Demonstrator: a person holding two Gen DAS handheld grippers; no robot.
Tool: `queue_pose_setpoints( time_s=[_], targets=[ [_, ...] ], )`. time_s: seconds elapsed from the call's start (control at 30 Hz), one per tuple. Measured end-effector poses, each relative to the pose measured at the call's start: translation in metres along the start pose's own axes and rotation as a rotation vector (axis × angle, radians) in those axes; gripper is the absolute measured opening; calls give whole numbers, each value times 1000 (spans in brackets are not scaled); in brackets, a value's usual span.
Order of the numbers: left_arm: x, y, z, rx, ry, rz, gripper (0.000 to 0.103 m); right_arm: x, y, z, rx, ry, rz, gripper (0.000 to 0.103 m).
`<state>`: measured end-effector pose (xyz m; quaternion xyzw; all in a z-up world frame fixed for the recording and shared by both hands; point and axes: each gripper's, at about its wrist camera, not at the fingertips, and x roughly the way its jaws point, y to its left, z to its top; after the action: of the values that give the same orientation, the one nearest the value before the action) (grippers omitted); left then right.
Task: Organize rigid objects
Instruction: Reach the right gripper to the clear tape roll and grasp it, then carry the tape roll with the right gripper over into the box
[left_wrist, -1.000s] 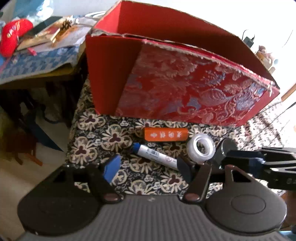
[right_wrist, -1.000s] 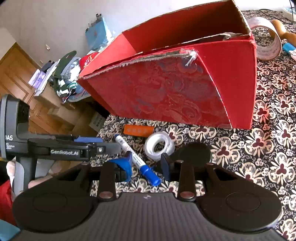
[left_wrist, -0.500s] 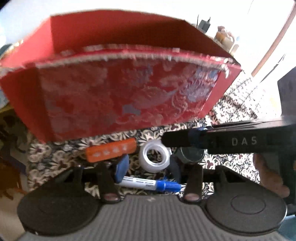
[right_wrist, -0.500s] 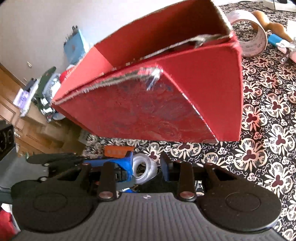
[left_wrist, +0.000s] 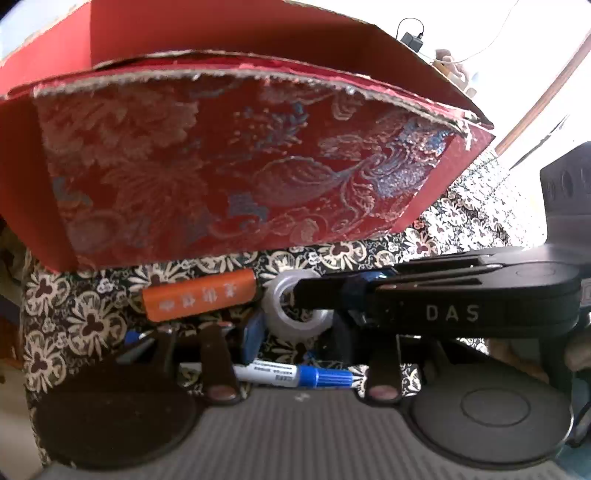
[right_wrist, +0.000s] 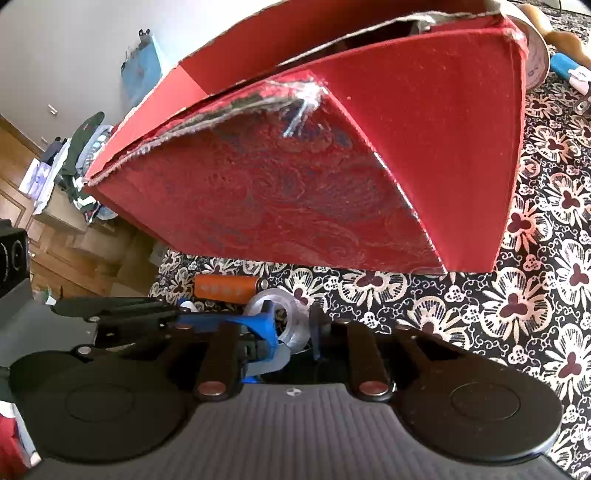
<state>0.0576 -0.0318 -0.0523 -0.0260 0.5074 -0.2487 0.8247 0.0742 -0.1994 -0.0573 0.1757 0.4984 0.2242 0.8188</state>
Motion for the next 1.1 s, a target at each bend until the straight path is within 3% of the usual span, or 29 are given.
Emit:
queue_pose_setpoints(
  time_s=[0.13,0.3,0.7,0.9,1.1],
  targets=[
    [-15,-11,-1,54,-23,20,39,-12,4,0,-21,-10,11,0],
    [-43,-20,2,86,-63,-6,39,-43,13,1,-40,-50,33,0],
    [-122,-52,34,222,-283,-24,39,-118,44,31,-117,-279,62,0],
    [-127,-43,68,239,-356,38,39,-106,53,69,-190,-334,58,0],
    [-113,-14,93,180,-349,96,38,-72,55,103,-207,-287,74,0]
  ],
)
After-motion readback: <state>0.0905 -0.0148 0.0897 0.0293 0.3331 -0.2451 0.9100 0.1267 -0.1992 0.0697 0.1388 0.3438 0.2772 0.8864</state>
